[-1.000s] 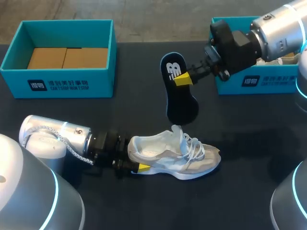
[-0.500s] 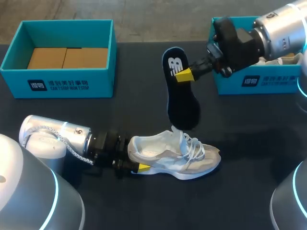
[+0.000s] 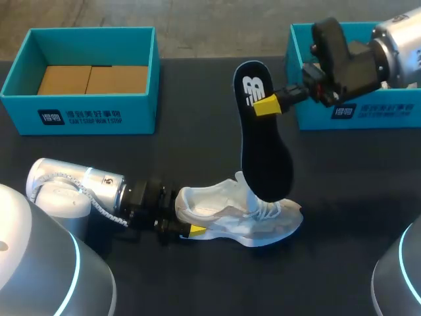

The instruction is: Take the shoe out of the shoebox, open the shoe tongue, remove and reinsert the insole, then place the shoe into the shoebox

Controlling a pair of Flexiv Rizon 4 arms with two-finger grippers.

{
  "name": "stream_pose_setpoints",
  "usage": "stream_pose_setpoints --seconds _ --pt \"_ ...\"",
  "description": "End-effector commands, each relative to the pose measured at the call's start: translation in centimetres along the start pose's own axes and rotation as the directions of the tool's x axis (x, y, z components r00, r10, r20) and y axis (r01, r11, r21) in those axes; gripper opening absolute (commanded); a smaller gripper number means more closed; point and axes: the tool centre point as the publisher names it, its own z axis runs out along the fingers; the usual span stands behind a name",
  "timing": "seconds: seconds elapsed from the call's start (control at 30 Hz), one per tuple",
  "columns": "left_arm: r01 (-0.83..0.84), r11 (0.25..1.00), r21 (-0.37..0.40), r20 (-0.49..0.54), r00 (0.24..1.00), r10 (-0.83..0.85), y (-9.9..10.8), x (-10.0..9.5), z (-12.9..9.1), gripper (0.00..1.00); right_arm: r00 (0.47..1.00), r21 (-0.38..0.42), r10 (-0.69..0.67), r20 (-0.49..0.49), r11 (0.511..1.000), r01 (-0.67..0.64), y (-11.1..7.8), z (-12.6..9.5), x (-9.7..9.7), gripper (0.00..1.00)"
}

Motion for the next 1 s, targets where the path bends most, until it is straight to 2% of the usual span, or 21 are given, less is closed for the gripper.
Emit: stream_pose_setpoints --seconds 0.03,0.17,0.47,0.57,1.0 --pt "0.000 1.000 0.001 0.000 1.000 0.000 0.3 -0.1 0.2 0.00 0.998 -0.028 0.021 0.056 0.999 -0.020 -0.5 -1.4 2.7 0.00" --pt "0.000 1.000 0.001 0.000 1.000 0.000 0.3 -0.1 0.2 0.00 0.998 -0.062 0.043 0.041 0.997 -0.041 -0.3 -2.7 3.6 0.00" --pt "0.000 1.000 0.001 0.000 1.000 0.000 0.3 -0.1 0.2 0.00 0.991 -0.098 0.103 0.086 0.991 -0.094 0.8 -4.9 5.5 0.00" --pt "0.000 1.000 0.001 0.000 1.000 0.000 0.3 -0.1 0.2 0.00 0.990 -0.152 0.115 0.076 0.983 -0.103 1.3 -5.3 6.2 0.00" --pt "0.000 1.000 0.001 0.000 1.000 0.000 0.3 -0.1 0.2 0.00 0.990 -0.152 0.115 0.076 0.983 -0.103 1.3 -5.3 6.2 0.00"
